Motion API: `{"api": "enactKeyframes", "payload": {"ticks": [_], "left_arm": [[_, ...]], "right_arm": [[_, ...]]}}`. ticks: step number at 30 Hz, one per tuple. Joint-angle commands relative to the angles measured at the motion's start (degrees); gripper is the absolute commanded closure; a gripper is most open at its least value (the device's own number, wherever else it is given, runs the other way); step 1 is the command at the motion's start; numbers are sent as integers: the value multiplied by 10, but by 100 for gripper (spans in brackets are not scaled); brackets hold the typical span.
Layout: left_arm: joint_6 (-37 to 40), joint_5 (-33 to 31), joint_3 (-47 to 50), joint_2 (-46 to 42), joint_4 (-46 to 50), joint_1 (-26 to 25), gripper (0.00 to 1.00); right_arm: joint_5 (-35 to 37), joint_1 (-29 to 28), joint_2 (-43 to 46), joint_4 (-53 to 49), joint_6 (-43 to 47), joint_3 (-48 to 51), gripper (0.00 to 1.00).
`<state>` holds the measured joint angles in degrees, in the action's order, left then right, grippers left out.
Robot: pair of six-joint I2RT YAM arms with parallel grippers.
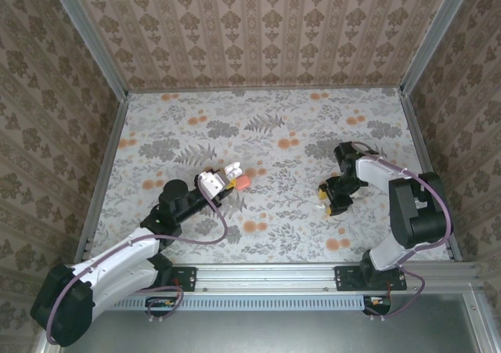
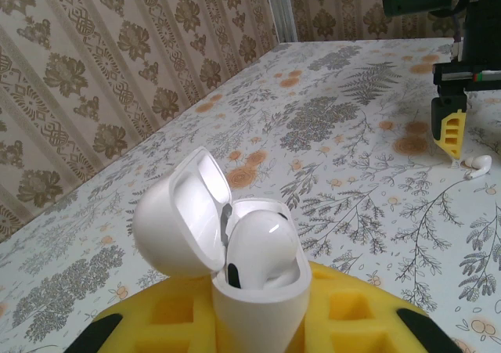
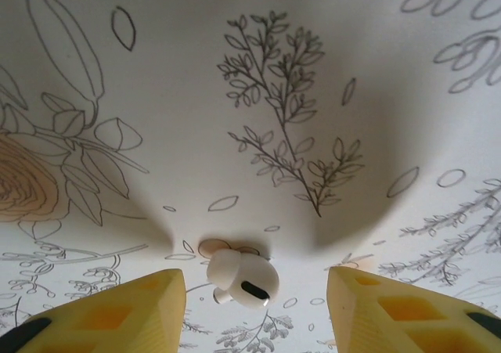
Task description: Insert the wireless bluetooth earbuds into the charging case
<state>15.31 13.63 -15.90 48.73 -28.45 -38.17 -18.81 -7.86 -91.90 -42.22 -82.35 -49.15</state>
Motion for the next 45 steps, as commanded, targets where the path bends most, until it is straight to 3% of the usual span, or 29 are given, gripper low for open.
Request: {"api": "enactKeyframes", "payload": {"ticks": [1, 16, 25, 45], "left_arm": [[11, -2, -7, -13, 2, 4, 89], [15, -8, -6, -16, 3, 6, 89], [15, -9, -5, -22, 3, 6, 89], [16, -16, -1, -36, 7, 7, 89]], "right_arm": [[-2, 3, -14, 6, -11, -5, 49], [-12, 3, -19, 15, -14, 4, 55], [-18, 0, -3, 14, -21, 9, 53], [-21, -6, -11, 16, -11, 8, 67]]}}
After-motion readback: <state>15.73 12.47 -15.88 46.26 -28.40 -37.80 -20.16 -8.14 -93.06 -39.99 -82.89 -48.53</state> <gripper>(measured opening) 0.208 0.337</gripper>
